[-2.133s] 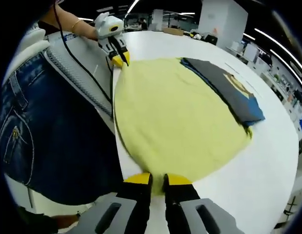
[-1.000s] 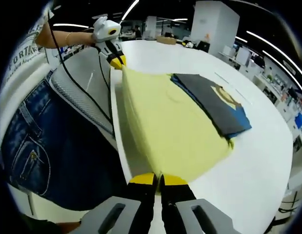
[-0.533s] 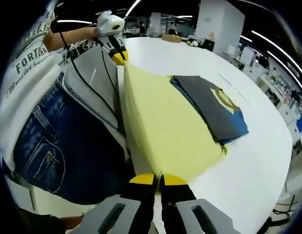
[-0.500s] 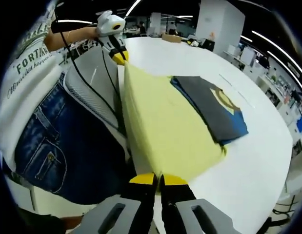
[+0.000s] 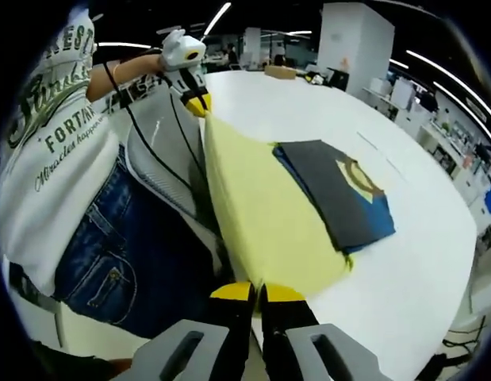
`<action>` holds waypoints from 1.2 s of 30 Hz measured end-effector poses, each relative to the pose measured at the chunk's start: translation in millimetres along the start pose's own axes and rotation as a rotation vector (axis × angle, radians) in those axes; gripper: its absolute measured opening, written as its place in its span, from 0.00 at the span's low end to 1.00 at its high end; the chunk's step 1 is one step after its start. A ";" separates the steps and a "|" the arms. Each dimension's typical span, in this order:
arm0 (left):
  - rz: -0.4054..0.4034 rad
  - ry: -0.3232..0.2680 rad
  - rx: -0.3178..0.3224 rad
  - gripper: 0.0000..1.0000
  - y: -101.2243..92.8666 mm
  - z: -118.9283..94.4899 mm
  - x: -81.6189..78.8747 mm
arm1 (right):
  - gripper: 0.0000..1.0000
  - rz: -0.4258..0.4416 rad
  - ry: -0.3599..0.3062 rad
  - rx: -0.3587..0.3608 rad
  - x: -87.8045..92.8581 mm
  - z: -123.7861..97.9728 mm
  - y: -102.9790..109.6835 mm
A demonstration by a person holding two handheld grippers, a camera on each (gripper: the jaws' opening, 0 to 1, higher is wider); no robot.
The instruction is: Fold the garment on the visible template until the final outline fits inside the template.
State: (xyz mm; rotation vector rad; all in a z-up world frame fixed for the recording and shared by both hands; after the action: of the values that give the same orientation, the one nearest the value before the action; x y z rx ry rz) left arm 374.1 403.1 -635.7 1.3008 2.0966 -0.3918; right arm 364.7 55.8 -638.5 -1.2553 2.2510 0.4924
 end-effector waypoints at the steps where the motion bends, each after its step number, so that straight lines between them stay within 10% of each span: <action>1: 0.006 0.004 0.002 0.01 -0.7 -1.4 -1.4 | 0.00 -0.002 -0.001 0.001 -0.7 -1.0 0.0; 10: 0.049 0.000 0.006 0.01 7.3 -11.5 -19.9 | 0.00 -0.058 -0.006 0.038 -14.7 -13.7 -17.4; 36: 0.035 -0.086 -0.258 0.01 97.5 12.4 -69.3 | 0.00 -0.074 -0.121 0.301 -67.5 -0.2 -100.7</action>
State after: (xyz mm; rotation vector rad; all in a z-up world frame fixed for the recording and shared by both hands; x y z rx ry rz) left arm 486.1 393.9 -592.7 1.1473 1.9750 -0.1528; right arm 481.0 50.2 -604.8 -1.1177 2.0766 0.1866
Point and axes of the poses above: the point that each gripper's makers call its tool centre point, and the gripper's own axes: z roughly forward along the fingers, y roughly to its left, x roughly out of its underside, the point moved 4 cm from there along -z, roughly backward along the fingers, and after that the axes turned 9 degrees about z, right-handed, at the moved point
